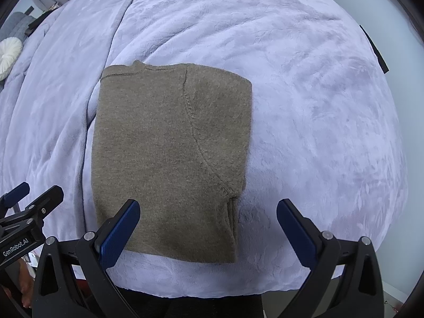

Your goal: Fold small clothes

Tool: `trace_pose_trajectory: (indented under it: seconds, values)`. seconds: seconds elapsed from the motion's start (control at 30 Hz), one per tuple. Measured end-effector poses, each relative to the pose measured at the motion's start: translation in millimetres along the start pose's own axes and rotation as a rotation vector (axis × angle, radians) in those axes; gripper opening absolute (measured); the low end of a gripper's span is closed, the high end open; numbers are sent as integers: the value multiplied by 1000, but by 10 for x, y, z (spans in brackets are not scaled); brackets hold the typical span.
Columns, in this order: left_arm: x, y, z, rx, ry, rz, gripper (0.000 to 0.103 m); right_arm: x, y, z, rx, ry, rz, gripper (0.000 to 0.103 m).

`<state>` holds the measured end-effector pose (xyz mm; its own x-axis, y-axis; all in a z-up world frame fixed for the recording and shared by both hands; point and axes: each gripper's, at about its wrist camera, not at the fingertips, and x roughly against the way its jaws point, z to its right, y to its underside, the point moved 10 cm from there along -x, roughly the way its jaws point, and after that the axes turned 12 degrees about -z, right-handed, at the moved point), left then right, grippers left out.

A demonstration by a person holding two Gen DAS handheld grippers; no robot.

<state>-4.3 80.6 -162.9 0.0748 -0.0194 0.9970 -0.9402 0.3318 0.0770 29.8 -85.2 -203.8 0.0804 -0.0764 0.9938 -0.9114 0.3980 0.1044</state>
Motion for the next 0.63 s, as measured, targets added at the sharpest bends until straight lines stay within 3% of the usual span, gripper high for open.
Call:
trace_pose_trajectory:
  seconds: [0.63]
  values:
    - [6,12,54,-9,15,6,103,-52,-17,-7,-5,5,-14,103]
